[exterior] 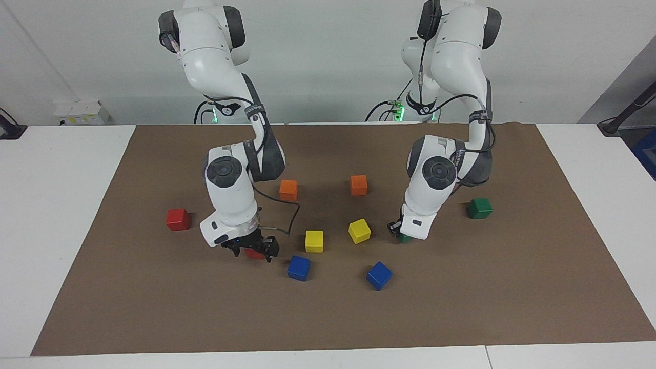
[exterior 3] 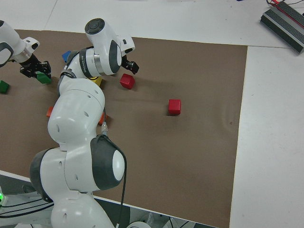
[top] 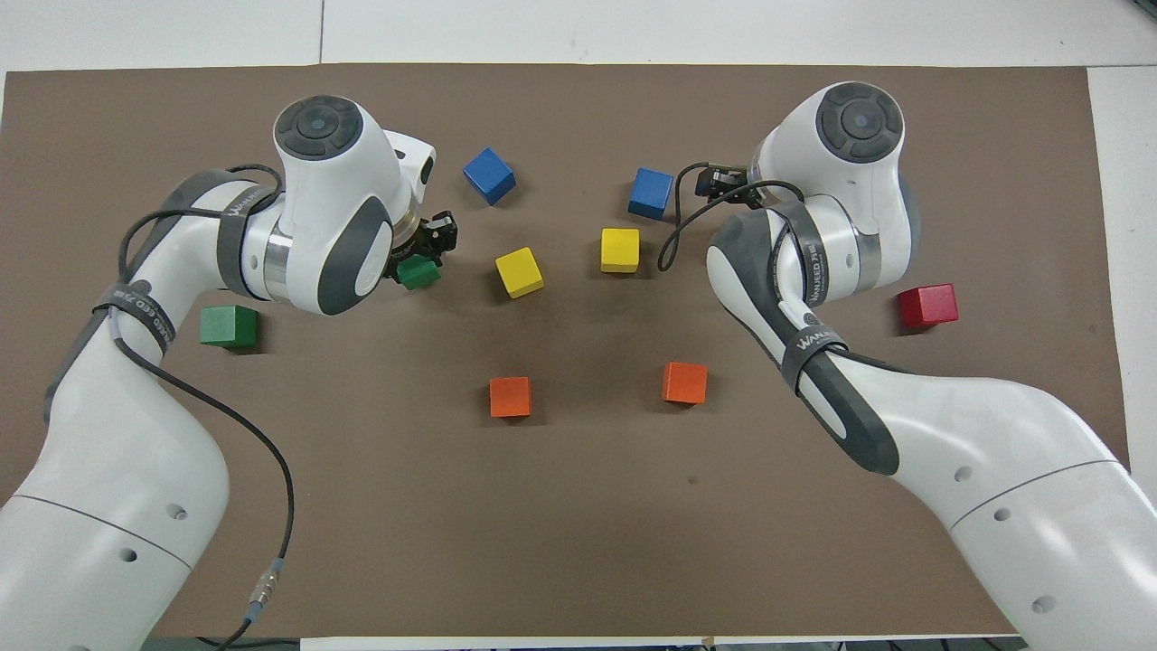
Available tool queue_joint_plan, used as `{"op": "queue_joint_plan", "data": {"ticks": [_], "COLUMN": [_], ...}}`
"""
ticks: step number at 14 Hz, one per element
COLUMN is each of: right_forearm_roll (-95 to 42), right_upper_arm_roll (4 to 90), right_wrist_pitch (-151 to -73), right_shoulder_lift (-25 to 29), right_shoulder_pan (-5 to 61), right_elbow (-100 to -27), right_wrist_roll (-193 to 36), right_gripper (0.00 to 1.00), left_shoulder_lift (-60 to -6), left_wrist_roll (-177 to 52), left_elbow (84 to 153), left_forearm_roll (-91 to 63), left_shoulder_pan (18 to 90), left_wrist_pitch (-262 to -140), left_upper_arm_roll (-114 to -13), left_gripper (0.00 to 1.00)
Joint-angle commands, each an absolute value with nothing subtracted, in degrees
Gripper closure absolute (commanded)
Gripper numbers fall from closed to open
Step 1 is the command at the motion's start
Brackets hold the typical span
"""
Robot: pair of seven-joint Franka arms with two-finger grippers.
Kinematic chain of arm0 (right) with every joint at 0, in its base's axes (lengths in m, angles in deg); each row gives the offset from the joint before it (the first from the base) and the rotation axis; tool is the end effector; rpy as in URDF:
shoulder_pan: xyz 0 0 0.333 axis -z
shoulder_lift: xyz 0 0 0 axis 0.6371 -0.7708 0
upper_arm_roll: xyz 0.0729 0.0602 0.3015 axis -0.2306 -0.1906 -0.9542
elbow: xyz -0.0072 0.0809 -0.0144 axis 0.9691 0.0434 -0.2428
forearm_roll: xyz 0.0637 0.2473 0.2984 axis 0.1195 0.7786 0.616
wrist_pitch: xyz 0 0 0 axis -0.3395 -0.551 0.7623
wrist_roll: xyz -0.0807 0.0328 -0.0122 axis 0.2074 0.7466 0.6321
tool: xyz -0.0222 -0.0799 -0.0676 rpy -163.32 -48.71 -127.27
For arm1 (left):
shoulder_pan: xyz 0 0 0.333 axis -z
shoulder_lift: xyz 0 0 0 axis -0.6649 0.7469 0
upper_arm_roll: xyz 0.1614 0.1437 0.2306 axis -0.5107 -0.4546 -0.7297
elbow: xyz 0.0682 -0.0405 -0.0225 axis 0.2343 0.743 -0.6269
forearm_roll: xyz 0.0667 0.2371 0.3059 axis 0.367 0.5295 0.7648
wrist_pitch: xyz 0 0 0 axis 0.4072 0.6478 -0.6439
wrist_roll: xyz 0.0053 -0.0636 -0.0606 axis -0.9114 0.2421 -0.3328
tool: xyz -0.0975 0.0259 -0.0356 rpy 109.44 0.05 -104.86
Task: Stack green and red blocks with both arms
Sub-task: 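Grasp the other green cube while the right gripper grasps the other red, then stack green on green with the left gripper while the right gripper stacks red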
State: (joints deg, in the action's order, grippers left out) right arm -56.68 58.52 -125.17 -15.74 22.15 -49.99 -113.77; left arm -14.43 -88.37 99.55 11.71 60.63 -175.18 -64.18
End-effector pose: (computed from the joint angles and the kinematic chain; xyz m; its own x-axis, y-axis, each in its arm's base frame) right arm 0.6883 0.1695 0.3163 0.9618 -0.2424 0.1271 -0.2401 -0.9702 -0.0331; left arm 0.6320 -0.2415 0.3427 0.9332 0.3482 -0.0890 0.3440 -0.9371 -0.0599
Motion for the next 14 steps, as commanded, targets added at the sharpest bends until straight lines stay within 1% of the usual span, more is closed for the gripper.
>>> {"op": "queue_joint_plan", "data": {"ticks": [1, 3, 4, 5, 6, 7, 9, 10, 11, 14], "right_forearm_roll": [-55.95, -55.95, -55.95, -55.95, -55.95, -55.87, -55.95, -56.22, -56.65, -56.74], "right_upper_arm_roll": [58.31, 58.23, 58.14, 58.14, 58.14, 58.14, 58.14, 58.14, 58.14, 58.49], "right_wrist_pitch": [-128.94, -128.94, -128.68, -127.98, -127.80, -127.37, -125.62, -123.52, -120.19, -106.83], "right_shoulder_lift": [-13.18, -12.83, -12.74, -12.74, -12.65, -12.65, -12.48, -12.13, -10.91, -5.90], "right_shoulder_pan": [22.18, 22.00, 21.39, 21.12, 21.12, 21.12, 21.03, 21.38, 22.52, 27.70], "right_elbow": [-55.85, -56.56, -56.57, -56.57, -56.48, -56.56, -55.87, -55.17, -53.68, -49.98], "right_wrist_roll": [-113.09, -113.53, -113.79, -113.88, -113.97, -114.41, -115.29, -114.77, -113.63, -102.58], "right_gripper": [0.00, 0.00, 0.07, 0.51, 0.81, 1.00, 1.00, 1.00, 1.00, 1.00], "left_shoulder_lift": [-19.74, -22.73, -23.70, -24.76, -25.20, -25.56, -25.82, -25.82, -25.82, -26.17], "left_wrist_roll": [-87.07, -80.94, -76.98, -73.38, -69.86, -66.69, -62.11, -60.44, -58.59, -52.01], "left_elbow": [100.82, 101.88, 101.88, 101.88, 101.88, 101.88, 102.06, 102.06, 102.23, 103.28], "left_forearm_roll": [12.16, 12.07, 12.07, 12.07, 12.07, 12.07, 12.07, 12.07, 12.16, 12.07], "left_shoulder_pan": [59.43, 56.81, 55.23, 53.73, 52.24, 51.27, 48.90, 48.10, 47.22, 44.59], "left_wrist_pitch": [-171.11, -167.87, -165.85, -164.35, -163.29, -162.58, -162.31, -162.23, -162.22, -163.36], "left_upper_arm_roll": [-64.45, -64.36, -64.36, -64.36, -64.45, -64.45, -64.54, -64.54, -64.54, -64.54], "left_gripper": [1.00, 1.00, 1.00, 1.00, 1.00, 1.00, 1.00, 1.00, 1.00, 1.00]}}
